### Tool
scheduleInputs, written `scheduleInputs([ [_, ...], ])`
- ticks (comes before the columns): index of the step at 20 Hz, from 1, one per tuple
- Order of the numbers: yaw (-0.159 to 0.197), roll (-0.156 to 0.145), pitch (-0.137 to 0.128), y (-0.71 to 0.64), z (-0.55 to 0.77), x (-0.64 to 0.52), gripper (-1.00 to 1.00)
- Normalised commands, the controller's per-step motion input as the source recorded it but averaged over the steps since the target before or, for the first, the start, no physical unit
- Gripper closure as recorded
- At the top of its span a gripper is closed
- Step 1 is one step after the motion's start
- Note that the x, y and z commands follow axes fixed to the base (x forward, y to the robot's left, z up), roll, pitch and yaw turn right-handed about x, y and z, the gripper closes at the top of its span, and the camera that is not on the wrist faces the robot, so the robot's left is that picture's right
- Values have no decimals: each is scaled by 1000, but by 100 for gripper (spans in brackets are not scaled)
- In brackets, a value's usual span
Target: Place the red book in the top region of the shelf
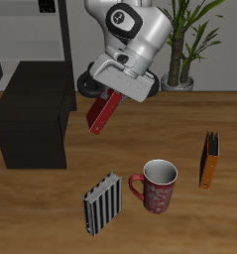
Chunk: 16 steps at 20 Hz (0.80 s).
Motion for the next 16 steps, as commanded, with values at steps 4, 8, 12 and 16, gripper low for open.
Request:
scheduleInputs([
  [4, -1, -43, 64, -21, -234, 8, 100],
  [8, -7, -61, 33, -70, -182, -62, 100],
  [12, -22, -106, 5, -167, -55, -99, 100],
  [16, -14, -27, 51, -112, -90, -56, 100],
])
